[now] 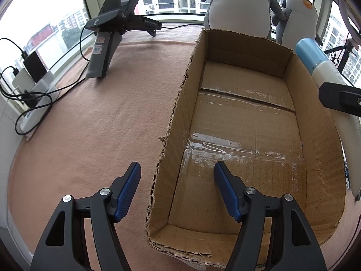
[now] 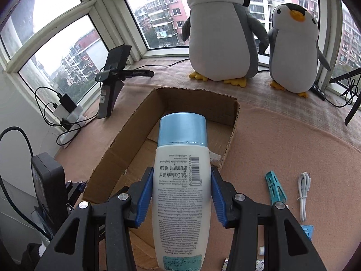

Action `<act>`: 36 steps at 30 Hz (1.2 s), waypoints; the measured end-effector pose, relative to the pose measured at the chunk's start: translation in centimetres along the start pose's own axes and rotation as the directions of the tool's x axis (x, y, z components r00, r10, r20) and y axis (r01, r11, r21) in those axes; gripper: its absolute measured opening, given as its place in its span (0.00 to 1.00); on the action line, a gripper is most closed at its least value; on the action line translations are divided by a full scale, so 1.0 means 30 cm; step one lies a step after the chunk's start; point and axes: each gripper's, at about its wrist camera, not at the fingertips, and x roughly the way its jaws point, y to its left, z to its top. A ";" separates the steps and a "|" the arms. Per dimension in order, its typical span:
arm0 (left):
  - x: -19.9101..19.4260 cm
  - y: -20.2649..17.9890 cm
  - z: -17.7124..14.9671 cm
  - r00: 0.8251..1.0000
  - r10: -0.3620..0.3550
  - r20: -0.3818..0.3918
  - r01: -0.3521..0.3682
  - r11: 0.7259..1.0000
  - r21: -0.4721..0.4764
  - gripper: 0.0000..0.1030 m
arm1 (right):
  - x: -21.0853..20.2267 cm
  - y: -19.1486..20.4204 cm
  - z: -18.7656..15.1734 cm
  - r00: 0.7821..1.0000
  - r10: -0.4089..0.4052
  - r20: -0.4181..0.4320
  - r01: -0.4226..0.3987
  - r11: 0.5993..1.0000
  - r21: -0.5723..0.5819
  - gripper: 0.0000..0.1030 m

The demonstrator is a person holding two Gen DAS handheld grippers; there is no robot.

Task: Organize rigid objects
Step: 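Carry the lotion bottle into the cardboard box and open the right gripper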

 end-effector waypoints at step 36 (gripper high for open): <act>-0.002 0.006 0.005 1.000 0.000 0.003 0.000 1.000 0.006 0.66 | 0.036 0.033 -0.018 1.000 -0.009 0.012 0.009 1.000 0.015 0.63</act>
